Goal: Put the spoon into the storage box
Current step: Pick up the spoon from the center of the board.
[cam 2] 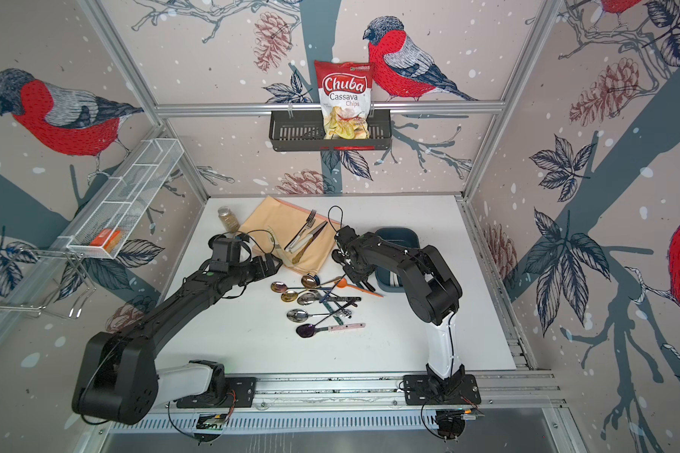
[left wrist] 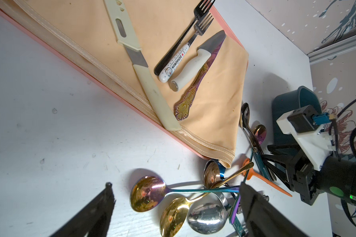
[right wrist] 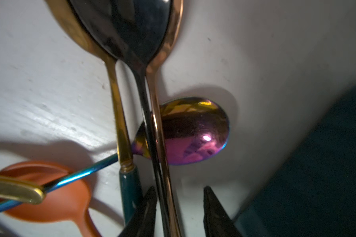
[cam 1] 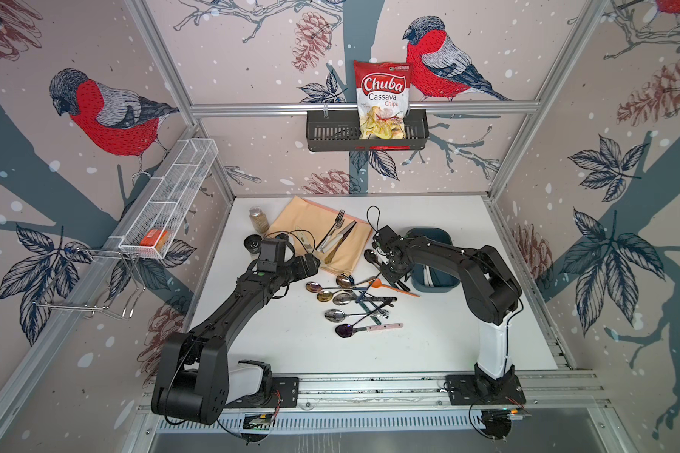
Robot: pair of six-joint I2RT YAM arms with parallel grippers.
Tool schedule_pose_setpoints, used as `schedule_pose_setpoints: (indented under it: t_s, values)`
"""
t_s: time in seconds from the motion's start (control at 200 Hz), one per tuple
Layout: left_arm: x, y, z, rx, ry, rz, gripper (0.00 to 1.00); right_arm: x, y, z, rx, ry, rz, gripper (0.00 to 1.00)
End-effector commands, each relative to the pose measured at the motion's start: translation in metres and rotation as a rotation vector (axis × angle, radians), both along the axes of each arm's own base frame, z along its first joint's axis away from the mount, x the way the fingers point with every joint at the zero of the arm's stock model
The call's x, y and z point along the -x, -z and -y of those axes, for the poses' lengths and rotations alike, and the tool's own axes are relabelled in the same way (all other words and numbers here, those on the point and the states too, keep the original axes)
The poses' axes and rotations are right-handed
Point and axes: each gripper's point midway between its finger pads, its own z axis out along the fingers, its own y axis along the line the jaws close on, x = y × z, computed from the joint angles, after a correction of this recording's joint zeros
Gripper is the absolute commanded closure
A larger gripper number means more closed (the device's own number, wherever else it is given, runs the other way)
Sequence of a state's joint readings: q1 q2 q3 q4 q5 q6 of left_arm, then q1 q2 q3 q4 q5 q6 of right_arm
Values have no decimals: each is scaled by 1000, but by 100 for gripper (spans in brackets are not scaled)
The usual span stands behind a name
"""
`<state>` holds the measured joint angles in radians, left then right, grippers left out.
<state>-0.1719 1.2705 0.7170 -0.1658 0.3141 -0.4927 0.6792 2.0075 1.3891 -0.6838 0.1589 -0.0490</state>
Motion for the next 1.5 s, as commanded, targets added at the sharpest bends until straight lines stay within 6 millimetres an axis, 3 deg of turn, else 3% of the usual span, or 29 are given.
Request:
schedule_pose_setpoints:
  t_s: [0.0,0.39,0.77,1.061,1.496]
  values:
    - [-7,-9,2,6,12,41,4,0,3,-5,-27,6,-13,61]
    - [-8,-7,2,2,15,39,4,15,16,-11,-81,-15,-90,70]
    - [-8,-6,2,6,12,36,4,13,4,-13,-123,-6,-74,77]
    - [-8,-4,3,6,16,30,4,5,-8,-3,-151,31,-53,77]
    - [-9,0,4,6,17,15,4,3,-7,16,-64,42,-26,70]
